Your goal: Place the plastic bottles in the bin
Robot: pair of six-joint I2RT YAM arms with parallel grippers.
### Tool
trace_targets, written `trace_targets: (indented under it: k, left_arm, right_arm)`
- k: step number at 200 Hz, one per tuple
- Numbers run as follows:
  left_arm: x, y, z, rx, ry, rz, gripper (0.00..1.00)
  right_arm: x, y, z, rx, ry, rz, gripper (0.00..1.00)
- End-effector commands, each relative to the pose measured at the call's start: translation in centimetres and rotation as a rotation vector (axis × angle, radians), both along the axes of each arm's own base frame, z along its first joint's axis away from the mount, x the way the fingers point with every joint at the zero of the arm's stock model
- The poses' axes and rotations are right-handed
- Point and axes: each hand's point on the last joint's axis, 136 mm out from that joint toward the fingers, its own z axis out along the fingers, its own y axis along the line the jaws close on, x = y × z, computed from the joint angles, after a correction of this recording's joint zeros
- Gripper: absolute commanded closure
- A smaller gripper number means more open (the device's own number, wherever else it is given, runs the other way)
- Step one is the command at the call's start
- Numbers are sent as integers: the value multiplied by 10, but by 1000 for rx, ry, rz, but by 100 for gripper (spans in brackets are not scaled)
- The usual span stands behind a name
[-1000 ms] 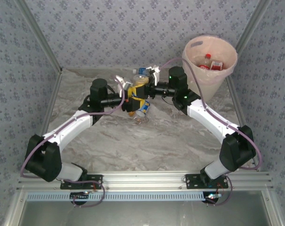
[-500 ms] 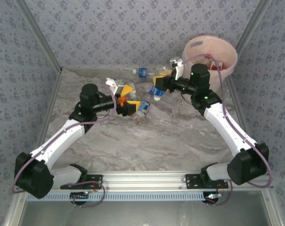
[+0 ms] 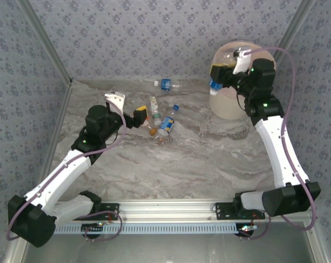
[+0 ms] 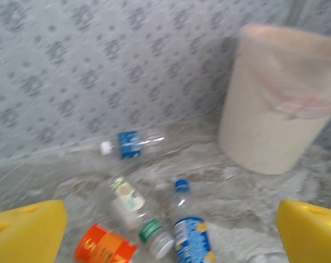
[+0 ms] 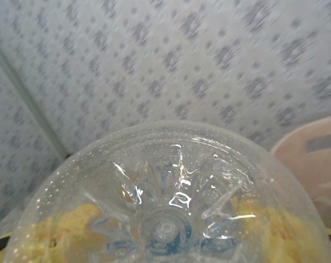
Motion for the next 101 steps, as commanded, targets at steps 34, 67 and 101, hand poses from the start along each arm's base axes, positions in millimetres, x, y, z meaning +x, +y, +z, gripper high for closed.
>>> trace_targets:
  k: [34, 67, 101]
  left_arm:
    - [6, 43, -7, 18, 20, 249, 2]
    - [5, 50, -17, 28, 39, 275, 2]
    - [2, 53, -21, 30, 41, 277, 2]
  right_arm:
    - [47, -72, 30, 88, -38, -198, 55]
    - [75, -109, 21, 75, 16, -303, 56]
    - [95, -134, -1, -22, 110, -409, 56]
